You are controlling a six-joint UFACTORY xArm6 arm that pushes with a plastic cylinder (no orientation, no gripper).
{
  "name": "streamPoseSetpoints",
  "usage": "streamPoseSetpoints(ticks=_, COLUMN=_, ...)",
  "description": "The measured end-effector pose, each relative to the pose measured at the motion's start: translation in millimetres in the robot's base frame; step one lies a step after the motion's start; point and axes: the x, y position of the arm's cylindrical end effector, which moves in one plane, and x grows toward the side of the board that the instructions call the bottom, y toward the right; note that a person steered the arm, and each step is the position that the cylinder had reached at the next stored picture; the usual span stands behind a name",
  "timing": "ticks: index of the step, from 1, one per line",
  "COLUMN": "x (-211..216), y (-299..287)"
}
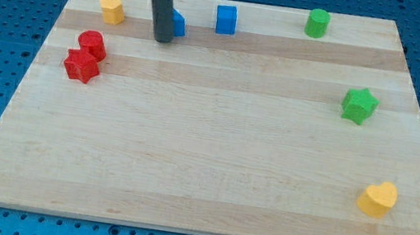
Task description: Push the blue triangle close to the blue cube
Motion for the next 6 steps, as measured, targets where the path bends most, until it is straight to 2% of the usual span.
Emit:
streamPoseSetpoints(ticks=2, x=-37.3, y=-21.8)
streamPoseSetpoints(ticks=4, x=-35.9, y=56.2)
streamPoseSetpoints(ticks=5, x=-44.5, y=66.6)
streamPoseSetpoints(ticks=6, x=-105.5, y=43.8)
